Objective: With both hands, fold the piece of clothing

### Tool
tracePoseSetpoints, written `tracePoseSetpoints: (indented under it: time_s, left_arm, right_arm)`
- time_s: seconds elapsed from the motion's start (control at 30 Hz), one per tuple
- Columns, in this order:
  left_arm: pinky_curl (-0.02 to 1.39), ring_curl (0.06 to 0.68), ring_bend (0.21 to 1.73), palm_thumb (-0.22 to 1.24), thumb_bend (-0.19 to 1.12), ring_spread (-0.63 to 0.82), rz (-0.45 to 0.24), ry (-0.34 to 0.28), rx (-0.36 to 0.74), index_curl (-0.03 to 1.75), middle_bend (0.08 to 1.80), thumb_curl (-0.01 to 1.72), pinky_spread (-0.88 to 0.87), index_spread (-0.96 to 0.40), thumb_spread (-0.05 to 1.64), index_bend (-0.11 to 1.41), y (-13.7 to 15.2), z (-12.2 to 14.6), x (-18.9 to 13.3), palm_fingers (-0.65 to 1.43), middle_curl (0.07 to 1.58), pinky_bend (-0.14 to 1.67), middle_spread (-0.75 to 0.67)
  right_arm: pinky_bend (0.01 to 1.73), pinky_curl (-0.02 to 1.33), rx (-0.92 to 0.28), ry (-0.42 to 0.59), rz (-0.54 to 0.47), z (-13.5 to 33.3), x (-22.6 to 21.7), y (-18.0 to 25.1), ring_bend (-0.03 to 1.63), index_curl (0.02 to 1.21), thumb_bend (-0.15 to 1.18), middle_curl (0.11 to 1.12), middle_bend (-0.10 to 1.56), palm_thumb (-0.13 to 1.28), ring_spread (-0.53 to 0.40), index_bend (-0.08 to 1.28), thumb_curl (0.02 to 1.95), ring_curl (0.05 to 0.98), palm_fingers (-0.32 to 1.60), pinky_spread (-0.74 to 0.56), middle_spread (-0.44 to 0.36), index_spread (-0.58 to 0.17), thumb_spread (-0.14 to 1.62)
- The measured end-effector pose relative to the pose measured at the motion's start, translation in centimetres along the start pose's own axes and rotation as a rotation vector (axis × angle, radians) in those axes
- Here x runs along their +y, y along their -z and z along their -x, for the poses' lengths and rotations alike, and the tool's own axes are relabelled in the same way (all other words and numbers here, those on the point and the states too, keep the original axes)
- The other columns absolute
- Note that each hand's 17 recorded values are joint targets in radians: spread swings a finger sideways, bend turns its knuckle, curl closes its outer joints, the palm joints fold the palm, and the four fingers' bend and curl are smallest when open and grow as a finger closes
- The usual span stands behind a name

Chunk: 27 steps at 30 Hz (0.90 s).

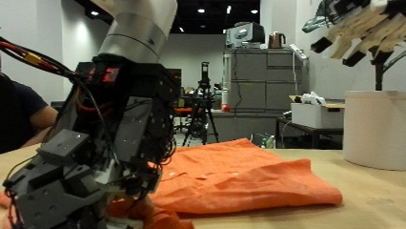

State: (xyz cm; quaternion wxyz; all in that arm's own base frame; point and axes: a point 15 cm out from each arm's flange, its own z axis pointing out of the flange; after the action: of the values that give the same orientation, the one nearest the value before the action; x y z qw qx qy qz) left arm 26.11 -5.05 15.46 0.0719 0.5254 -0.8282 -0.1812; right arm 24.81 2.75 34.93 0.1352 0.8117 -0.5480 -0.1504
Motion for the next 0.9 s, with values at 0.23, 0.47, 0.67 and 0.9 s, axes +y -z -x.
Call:
tracePoseSetpoints:
  time_s: [0.23, 0.47, 0.67, 0.9]
  left_arm:
    - [0.58, 0.531, 1.30, 0.90, 0.02, -0.44, -0.064, 0.033, 0.028, 0.80, 0.95, 0.56, -0.66, -0.56, 0.94, 0.61, 2.9, 1.4, 0.8, 1.12, 0.90, 1.08, -0.52]
    - [0.59, 0.544, 1.34, 0.93, -0.01, -0.43, -0.066, 0.049, 0.042, 0.95, 0.97, 0.62, -0.65, -0.63, 0.94, 0.61, 4.1, 1.8, 2.4, 1.07, 0.97, 1.14, -0.54]
    - [0.60, 0.544, 1.35, 0.93, -0.01, -0.42, -0.093, 0.049, 0.049, 1.04, 0.97, 0.66, -0.64, -0.67, 0.94, 0.57, 5.5, 1.5, 3.1, 1.07, 1.00, 1.15, -0.54]
    - [0.59, 0.541, 1.35, 0.93, -0.01, -0.42, -0.096, 0.051, 0.060, 1.13, 0.96, 0.69, -0.64, -0.70, 0.95, 0.52, 6.8, 1.2, 3.9, 1.07, 1.02, 1.15, -0.55]
  right_arm:
    - [0.35, 0.18, 0.008, 0.019, -0.026, -0.8, -3.3, -2.8, 0.59, 0.32, -0.01, 0.40, 0.32, 0.65, -0.062, 0.17, 0.27, 0.177, 0.52, 0.15, -0.024, -0.350, 1.25]
    - [0.34, 0.18, 0.041, 0.051, -0.103, -1.3, -9.2, -7.6, 0.59, 0.33, -0.03, 0.40, 0.33, 0.68, -0.095, 0.19, 0.30, 0.179, 0.48, 0.07, -0.086, -0.330, 1.11]
    - [0.35, 0.18, 0.056, 0.103, -0.076, 0.0, -12.0, -10.7, 0.55, 0.34, -0.03, 0.40, 0.32, 0.68, -0.086, 0.18, 0.32, 0.177, 0.42, 0.05, -0.125, -0.305, 1.02]
    - [0.35, 0.18, 0.093, 0.112, -0.088, -0.6, -15.5, -12.7, 0.54, 0.35, -0.02, 0.40, 0.30, 0.71, -0.070, 0.18, 0.33, 0.181, 0.41, 0.05, -0.084, -0.290, 1.00]
